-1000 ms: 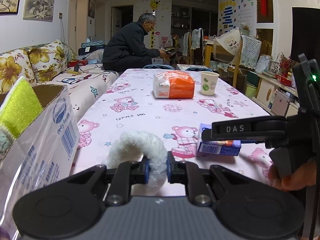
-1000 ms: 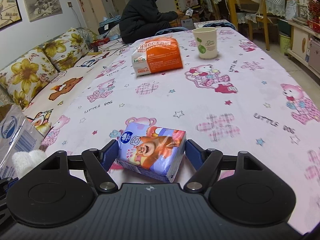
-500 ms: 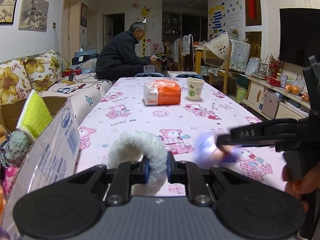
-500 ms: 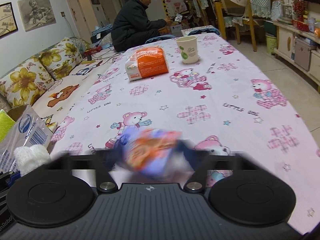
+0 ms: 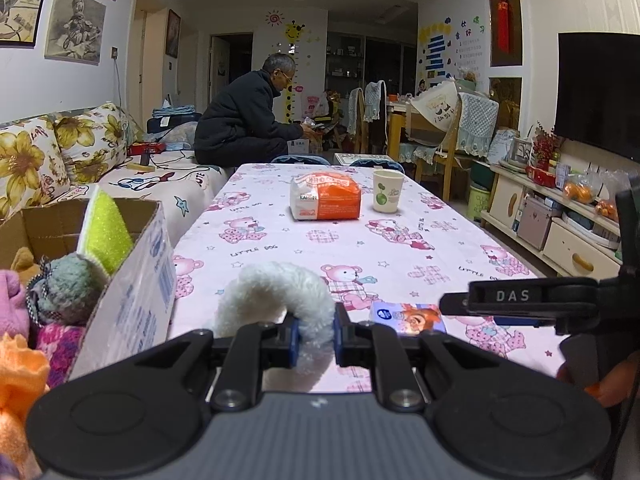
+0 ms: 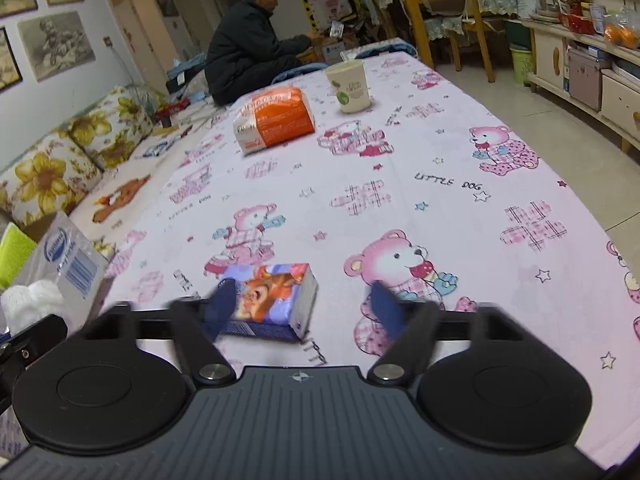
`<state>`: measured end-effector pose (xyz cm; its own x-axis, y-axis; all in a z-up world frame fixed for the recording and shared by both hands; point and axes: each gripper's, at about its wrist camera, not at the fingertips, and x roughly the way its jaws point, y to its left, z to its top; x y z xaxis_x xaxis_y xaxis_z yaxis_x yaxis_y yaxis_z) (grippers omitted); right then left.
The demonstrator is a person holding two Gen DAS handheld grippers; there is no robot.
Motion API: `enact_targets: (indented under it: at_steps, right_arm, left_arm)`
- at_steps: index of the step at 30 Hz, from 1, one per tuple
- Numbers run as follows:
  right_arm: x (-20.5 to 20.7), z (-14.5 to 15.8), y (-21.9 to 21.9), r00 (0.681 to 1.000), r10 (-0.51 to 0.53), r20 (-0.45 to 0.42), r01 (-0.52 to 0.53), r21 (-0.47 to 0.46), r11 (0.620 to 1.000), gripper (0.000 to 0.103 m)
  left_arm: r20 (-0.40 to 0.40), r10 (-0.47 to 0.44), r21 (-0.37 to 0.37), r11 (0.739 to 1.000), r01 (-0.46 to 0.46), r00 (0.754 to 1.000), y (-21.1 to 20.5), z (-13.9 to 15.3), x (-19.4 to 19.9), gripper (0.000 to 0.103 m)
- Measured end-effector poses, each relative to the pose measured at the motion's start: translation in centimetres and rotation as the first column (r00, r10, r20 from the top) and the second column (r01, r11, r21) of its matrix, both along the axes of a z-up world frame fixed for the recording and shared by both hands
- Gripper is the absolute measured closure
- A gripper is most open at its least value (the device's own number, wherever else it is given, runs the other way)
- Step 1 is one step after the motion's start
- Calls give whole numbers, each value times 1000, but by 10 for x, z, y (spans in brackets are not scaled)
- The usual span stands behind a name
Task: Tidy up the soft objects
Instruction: 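Close right tool around the blue tissue pack and lift it, then carry the white ring over the box with left tool while right tool carries the tissue pack there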
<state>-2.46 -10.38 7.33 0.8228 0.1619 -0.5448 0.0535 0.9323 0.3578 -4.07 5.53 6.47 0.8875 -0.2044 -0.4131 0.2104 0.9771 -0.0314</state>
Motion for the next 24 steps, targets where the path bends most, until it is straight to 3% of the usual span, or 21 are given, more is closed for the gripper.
enact_targets:
  at_steps: [4, 11, 15, 24]
  right_arm:
    - [4, -5, 22, 999, 39, 12, -38, -17, 999, 0]
    - [34, -29, 51, 998, 38, -44, -42, -83, 996, 0]
    - [44, -34, 67, 999, 25, -36, -30, -156, 987, 0]
    - [44, -34, 67, 1000, 4, -27, -9, -178, 984, 7]
  left_arm:
    - [12, -15, -4, 1000, 15, 1000, -1, 3, -3, 90]
    - [25, -14, -20, 1000, 14, 1000, 9, 6, 0, 89]
    - [25, -19, -24, 1000, 19, 1000, 13, 7, 3, 89]
    - [57, -54, -22, 998, 55, 997, 16, 16, -2, 89]
